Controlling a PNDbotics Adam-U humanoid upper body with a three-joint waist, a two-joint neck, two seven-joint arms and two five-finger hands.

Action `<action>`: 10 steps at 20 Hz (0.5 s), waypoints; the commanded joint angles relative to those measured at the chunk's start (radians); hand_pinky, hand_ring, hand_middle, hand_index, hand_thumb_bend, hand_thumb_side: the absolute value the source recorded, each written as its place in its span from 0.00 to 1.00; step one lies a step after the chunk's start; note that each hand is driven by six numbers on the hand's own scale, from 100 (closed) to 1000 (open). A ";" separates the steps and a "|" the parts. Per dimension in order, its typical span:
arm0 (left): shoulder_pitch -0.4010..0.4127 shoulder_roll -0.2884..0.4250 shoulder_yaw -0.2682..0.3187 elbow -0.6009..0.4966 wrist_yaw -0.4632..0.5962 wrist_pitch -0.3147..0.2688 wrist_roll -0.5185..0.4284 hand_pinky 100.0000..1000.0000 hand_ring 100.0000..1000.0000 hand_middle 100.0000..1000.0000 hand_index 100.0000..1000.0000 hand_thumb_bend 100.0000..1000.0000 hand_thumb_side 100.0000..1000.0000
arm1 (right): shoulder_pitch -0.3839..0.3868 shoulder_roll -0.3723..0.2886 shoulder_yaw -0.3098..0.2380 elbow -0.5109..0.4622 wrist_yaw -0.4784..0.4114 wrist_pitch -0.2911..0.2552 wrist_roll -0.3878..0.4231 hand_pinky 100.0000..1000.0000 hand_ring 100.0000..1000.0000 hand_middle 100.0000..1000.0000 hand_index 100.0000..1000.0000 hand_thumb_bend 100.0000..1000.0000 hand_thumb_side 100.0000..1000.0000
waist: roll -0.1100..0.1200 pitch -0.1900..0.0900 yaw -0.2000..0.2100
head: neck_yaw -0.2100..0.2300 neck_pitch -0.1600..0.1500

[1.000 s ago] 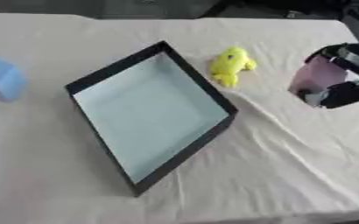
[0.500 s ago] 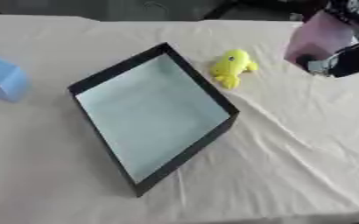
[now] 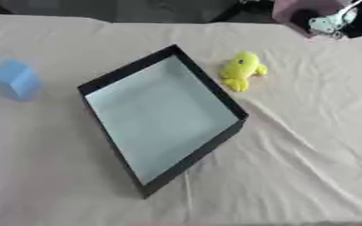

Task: Pick up objects on the table and place them in the box.

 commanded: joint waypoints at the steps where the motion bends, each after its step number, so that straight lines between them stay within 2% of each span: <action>1: -0.011 0.028 -0.003 -0.015 -0.001 -0.002 -0.006 0.81 0.72 0.76 0.75 0.00 0.77 | -0.063 0.013 0.032 -0.021 -0.029 -0.004 0.031 0.75 0.58 0.48 0.71 0.15 0.04 | 0.004 -0.025 0.008 | -0.003 -0.001; 5: -0.012 0.026 -0.008 -0.015 0.001 -0.002 -0.012 0.81 0.72 0.76 0.75 0.00 0.77 | -0.156 0.084 0.097 -0.022 -0.033 0.002 0.081 0.75 0.58 0.48 0.72 0.15 0.05 | 0.005 -0.029 0.021 | -0.011 -0.001; 10: -0.010 0.023 -0.008 -0.014 0.003 -0.003 -0.011 0.81 0.72 0.76 0.75 0.00 0.77 | -0.273 0.192 0.178 -0.022 -0.002 0.035 0.150 0.75 0.59 0.48 0.72 0.16 0.06 | 0.007 -0.033 0.033 | -0.020 -0.001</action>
